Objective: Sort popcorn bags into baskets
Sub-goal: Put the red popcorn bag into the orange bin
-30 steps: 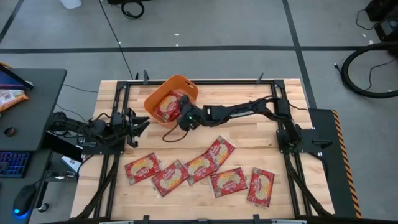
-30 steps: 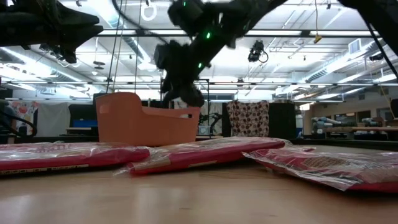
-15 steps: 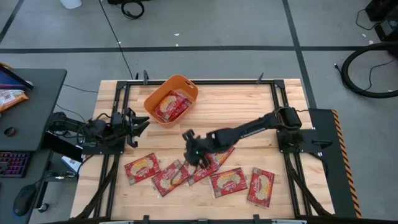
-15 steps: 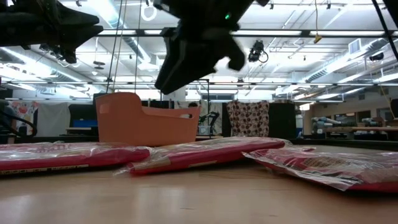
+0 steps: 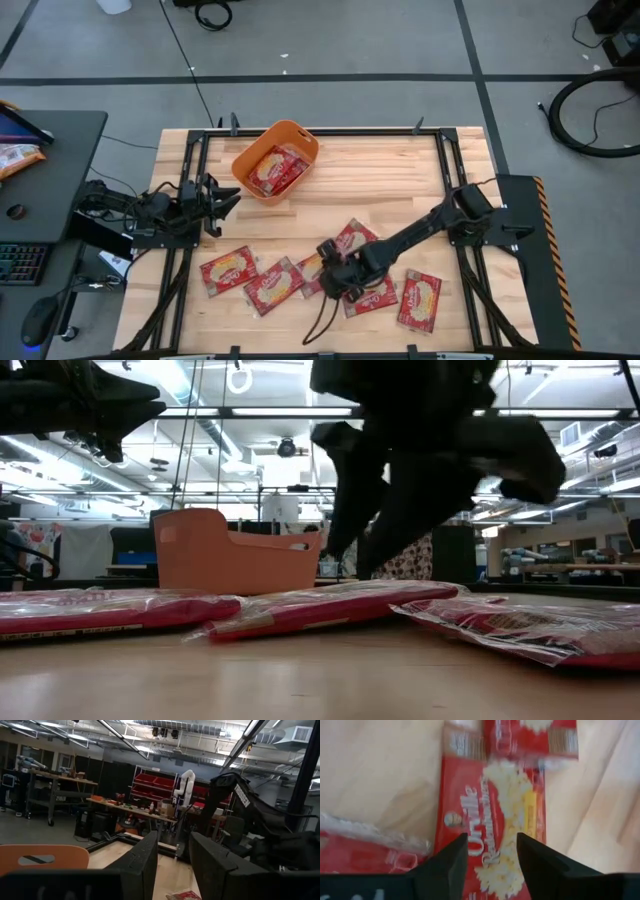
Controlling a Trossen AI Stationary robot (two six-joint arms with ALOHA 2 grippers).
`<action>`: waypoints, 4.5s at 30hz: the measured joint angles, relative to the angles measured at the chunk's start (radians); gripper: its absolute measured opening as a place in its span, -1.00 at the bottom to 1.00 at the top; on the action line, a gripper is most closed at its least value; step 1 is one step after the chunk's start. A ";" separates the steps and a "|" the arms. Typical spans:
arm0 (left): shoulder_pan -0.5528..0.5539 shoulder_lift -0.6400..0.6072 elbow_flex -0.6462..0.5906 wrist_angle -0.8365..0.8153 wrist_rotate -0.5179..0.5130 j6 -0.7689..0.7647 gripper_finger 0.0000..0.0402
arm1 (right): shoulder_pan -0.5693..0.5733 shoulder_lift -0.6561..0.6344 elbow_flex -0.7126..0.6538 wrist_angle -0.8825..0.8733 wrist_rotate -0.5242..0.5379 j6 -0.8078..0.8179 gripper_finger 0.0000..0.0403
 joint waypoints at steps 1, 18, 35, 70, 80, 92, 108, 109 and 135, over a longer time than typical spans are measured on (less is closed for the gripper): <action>0.000 0.000 0.000 0.000 0.000 0.000 -0.42 | 0.011 0.000 -0.001 0.007 0.020 0.012 -0.06; 0.000 0.000 0.000 0.000 0.000 -0.001 -0.42 | 0.080 -0.002 -0.212 0.381 0.104 -0.082 0.14; 0.000 0.000 0.000 0.000 0.000 -0.001 -0.42 | 0.011 -0.004 -0.276 0.425 0.137 -0.119 -0.91; 0.000 0.000 0.000 0.004 0.000 0.004 -0.42 | -0.449 -0.153 -0.180 0.601 0.177 -0.902 -0.82; 0.000 0.003 0.000 0.003 0.000 0.011 -0.42 | -0.584 0.038 -0.151 1.007 0.082 -1.162 -0.63; 0.000 0.002 0.000 0.001 0.000 0.010 -0.42 | -0.548 0.026 -0.084 0.753 0.293 -0.920 -0.30; 0.000 0.002 0.000 0.006 0.000 0.001 -0.42 | -0.221 -0.061 -0.083 0.298 0.080 -0.283 -0.27; 0.000 0.002 0.000 0.007 0.000 -0.001 -0.42 | -0.201 -0.043 -0.084 0.305 0.064 -0.273 -0.27; 0.000 0.002 0.000 0.005 0.000 -0.001 -0.42 | -0.078 0.345 0.398 0.314 -0.253 -0.324 -0.27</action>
